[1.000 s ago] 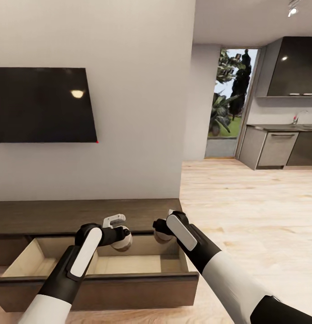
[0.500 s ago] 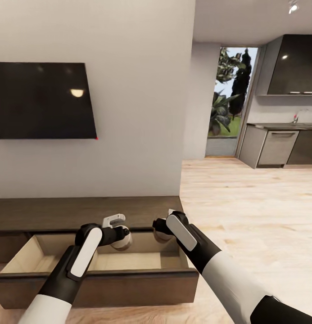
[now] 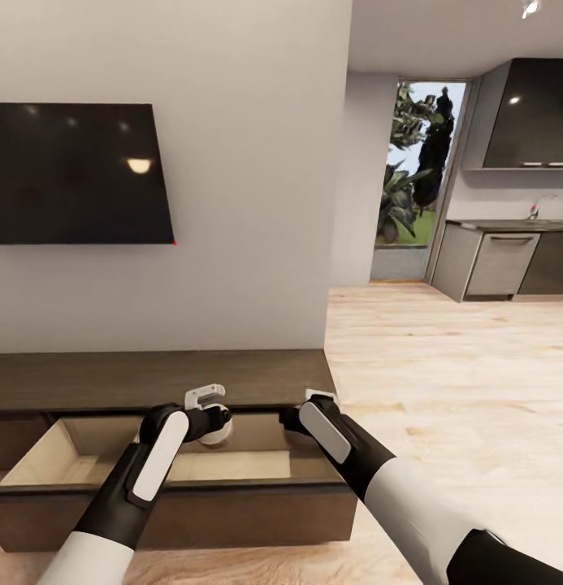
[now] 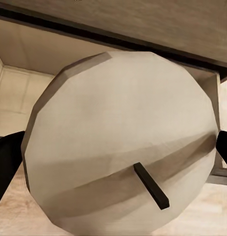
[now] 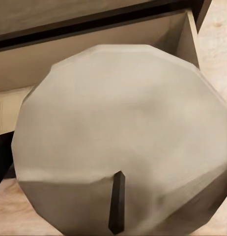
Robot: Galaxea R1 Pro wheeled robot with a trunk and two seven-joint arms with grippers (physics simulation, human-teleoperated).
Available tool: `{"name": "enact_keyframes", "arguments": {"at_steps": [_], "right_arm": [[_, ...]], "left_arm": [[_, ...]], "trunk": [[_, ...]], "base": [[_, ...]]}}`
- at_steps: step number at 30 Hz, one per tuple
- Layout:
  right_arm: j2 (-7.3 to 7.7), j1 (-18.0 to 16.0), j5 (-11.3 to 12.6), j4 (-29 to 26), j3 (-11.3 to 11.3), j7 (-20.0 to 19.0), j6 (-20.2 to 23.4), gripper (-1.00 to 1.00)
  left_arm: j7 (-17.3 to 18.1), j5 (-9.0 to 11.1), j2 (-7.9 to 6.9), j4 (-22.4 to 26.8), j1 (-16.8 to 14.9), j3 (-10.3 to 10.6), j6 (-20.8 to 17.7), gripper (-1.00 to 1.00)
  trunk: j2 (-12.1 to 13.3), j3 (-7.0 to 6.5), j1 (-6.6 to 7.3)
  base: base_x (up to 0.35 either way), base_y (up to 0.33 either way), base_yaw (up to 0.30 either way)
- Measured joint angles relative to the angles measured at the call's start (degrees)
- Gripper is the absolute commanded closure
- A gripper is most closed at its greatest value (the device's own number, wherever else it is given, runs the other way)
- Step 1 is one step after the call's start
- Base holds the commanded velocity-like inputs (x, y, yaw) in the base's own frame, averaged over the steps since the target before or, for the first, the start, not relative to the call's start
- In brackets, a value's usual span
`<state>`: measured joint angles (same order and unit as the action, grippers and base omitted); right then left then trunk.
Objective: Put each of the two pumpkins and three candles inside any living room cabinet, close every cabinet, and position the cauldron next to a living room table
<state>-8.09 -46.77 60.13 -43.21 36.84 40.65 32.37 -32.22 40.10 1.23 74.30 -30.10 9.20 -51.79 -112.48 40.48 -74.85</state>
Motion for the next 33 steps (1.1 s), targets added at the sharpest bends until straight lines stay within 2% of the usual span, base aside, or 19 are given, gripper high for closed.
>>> {"name": "enact_keyframes", "arguments": {"at_steps": [2, 5, 6, 8, 11, 15, 17, 20, 24, 33], "right_arm": [[0.00, 0.0, -0.2, 0.2, 0.1, -0.7, -0.1, 1.00], [0.05, 0.0, -0.2, 0.3, 0.1, -1.1, -0.3, 1.00], [0.01, 0.0, -0.2, 0.2, 0.1, -1.2, -0.3, 1.00], [-0.05, 0.0, -0.3, 0.2, 0.2, -1.4, -0.4, 1.00], [-0.10, 0.0, -0.6, 0.2, 0.3, -1.5, -0.6, 1.00], [-0.14, 0.0, -2.4, 0.2, 0.3, -1.5, -1.1, 1.00], [-0.18, 0.0, -2.6, 0.2, 0.3, -1.6, -1.2, 1.00], [-0.20, 0.0, -2.8, 0.2, 0.3, -1.6, -1.2, 1.00], [-0.20, 0.0, -2.7, 0.2, 0.3, -1.6, -1.3, 1.00], [-0.20, 0.0, -2.7, 0.2, 0.3, -1.6, -1.2, 1.00]], "left_arm": [[-1.1, 0.0, 0.73, -0.5, 0.0, 0.1, 0.7, 1.00], [-2.6, -1.2, 2.33, -2.4, 0.0, 0.4, 1.3, 1.00], [-2.9, -2.7, 3.18, -3.3, 0.0, 0.5, 1.8, 1.00], [-3.1, -4.9, 3.80, -4.3, 0.0, 0.6, 2.8, 1.00], [-3.2, -5.8, 4.37, -5.1, 0.0, 0.7, 3.9, 1.00], [-3.2, -6.2, 4.55, -5.6, 0.0, 0.7, 5.0, 1.00], [-3.2, -6.2, 4.57, -5.6, 0.0, 0.7, 5.2, 1.00], [-3.2, -6.1, 4.58, -5.5, 0.0, 1.2, 5.4, 1.00], [-3.2, -6.1, 4.56, -5.5, 0.0, 3.6, 5.4, 1.00], [-3.1, -5.8, 4.53, -5.6, 0.0, 4.1, 5.4, 1.00]], "trunk": [[-0.8, 0.36, -0.44], [-2.0, 0.90, -1.10], [-2.4, 1.08, -1.32], [-3.2, 1.44, -1.76], [-4.4, 1.98, -2.42], [-6.0, 2.69, -3.30], [-6.0, 2.69, -3.30], [-6.0, 2.69, -3.30], [-6.0, 2.69, -3.28], [-6.0, 2.69, -3.28]], "base": [[0.000, 0.000, 0.000], [0.000, 0.000, 0.000], [0.000, 0.000, 0.000], [0.000, 0.000, 0.000], [0.000, 0.000, 0.000], [0.000, 0.000, 0.000], [0.000, 0.000, 0.000], [0.000, 0.000, 0.000], [0.127, -0.009, 0.000], [0.237, -0.054, 0.000]]}}
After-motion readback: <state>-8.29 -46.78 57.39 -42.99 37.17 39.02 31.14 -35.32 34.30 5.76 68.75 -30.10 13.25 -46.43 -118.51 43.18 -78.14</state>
